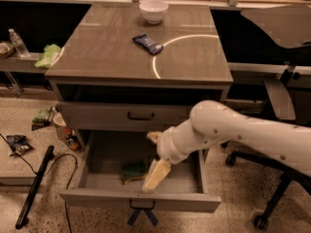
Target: Pick sponge from middle drawer and place on counter
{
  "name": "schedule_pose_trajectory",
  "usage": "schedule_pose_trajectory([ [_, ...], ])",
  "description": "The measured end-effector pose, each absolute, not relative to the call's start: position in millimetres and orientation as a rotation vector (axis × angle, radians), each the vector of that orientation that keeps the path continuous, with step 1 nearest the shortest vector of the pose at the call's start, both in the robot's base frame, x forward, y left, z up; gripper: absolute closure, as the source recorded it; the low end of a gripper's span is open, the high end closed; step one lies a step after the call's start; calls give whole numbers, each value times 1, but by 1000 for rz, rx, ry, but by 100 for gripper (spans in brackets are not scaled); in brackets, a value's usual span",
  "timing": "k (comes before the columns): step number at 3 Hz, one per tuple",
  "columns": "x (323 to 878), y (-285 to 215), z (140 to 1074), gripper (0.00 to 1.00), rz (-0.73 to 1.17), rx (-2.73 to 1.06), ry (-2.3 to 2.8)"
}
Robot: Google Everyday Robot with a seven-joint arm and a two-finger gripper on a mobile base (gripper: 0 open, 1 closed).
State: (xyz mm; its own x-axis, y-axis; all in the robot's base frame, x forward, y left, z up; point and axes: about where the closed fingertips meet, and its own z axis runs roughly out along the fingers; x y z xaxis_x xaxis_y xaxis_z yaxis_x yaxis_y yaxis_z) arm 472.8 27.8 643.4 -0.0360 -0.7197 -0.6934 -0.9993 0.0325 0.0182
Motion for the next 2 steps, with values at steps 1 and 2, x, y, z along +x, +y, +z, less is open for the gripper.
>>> schedule_pose_trajectory([
  [1,485,68,592,0,787,-1797,1728],
  [2,529,116,497,0,691,-1835,1729],
])
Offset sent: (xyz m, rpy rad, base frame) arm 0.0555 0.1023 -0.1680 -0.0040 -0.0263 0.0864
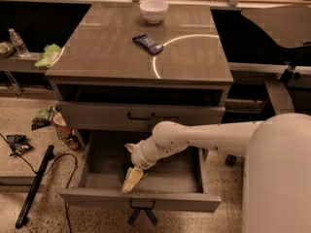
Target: Pick sponge from middle drawer and place on counter
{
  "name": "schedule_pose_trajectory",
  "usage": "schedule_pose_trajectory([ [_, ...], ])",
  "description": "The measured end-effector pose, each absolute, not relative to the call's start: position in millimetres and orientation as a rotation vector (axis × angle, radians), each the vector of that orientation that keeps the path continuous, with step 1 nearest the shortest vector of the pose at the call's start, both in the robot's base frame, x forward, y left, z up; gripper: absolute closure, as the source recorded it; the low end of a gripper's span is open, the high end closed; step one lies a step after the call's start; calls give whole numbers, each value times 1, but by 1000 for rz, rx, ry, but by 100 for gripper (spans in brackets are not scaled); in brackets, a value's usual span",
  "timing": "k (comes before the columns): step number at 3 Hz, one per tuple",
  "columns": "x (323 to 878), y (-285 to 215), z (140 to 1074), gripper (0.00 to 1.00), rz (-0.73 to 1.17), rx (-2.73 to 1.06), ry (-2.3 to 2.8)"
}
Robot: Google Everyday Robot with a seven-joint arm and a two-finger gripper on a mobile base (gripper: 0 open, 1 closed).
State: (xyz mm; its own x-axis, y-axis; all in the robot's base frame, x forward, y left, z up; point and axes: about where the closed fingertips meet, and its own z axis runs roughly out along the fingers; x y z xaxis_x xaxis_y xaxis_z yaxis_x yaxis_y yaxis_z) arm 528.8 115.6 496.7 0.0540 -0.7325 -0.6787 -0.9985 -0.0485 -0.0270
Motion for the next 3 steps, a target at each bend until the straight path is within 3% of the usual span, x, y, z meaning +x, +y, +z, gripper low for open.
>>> schedule_pose_trajectory([
  [2,532,119,491,0,678,-1824,1732],
  [3,549,112,480,5,624,-1813,1723],
])
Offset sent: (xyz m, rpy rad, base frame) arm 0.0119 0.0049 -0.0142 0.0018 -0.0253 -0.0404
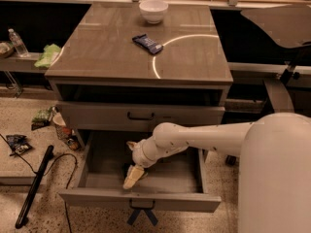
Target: Pick sponge from middle drawer and place on counter
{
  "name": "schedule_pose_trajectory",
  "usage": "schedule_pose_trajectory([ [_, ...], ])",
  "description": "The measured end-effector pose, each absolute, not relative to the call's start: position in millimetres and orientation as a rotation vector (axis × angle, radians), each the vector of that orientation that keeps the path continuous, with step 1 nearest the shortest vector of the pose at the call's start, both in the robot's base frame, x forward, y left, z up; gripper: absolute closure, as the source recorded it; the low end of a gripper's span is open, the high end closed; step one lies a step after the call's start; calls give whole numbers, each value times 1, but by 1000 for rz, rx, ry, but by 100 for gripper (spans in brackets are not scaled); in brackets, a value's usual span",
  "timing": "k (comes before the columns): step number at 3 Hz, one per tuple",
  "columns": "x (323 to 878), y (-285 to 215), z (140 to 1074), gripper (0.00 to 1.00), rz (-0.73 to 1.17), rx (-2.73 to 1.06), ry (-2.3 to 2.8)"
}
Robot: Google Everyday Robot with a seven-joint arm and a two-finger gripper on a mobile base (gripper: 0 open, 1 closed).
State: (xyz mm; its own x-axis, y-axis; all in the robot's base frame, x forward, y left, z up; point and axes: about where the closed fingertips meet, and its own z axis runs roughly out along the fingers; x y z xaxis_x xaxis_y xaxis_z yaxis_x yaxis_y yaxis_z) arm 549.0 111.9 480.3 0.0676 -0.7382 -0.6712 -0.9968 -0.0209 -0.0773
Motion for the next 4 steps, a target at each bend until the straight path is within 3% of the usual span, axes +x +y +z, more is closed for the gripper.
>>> schedule_pose_trajectory([
  [1,561,106,474,6,574,-1826,1711],
  [2,574,106,455,24,542,-1849,1698],
  [3,583,109,429,21,545,-1868,1687],
  [4,590,110,395,0,574,-1877,1695],
])
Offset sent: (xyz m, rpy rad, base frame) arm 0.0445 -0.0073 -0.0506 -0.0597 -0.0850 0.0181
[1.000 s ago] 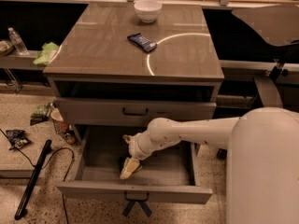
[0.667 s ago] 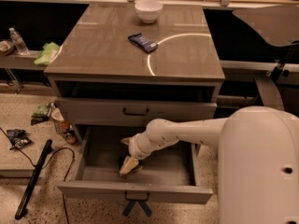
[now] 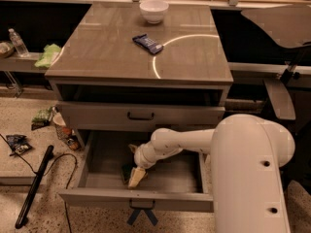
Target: Pick sponge from middle drawer and place on counter
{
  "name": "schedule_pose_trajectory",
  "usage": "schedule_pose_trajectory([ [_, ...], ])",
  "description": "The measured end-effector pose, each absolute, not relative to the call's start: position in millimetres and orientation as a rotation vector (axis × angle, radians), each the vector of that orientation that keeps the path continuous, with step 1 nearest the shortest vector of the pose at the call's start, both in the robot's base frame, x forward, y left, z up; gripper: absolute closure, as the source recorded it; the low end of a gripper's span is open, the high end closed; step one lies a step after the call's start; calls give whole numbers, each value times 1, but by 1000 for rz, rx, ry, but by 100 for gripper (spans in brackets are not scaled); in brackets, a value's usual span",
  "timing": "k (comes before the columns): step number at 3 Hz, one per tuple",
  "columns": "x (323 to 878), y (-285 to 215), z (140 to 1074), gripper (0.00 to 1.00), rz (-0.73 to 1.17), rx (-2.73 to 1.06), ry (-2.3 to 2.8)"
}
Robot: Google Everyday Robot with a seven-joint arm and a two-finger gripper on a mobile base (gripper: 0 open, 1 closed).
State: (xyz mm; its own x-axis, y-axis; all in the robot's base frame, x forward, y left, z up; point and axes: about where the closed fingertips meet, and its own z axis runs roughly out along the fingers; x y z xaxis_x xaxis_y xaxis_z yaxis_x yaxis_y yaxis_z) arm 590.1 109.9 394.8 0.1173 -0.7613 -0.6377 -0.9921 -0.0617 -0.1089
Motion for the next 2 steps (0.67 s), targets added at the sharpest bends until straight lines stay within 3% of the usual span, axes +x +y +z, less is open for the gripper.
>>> schedule_pose_trajectory([
  [1,593,108,372,8,586,-1874,1714],
  [2,596,108,358,30,591,-1871,1727],
])
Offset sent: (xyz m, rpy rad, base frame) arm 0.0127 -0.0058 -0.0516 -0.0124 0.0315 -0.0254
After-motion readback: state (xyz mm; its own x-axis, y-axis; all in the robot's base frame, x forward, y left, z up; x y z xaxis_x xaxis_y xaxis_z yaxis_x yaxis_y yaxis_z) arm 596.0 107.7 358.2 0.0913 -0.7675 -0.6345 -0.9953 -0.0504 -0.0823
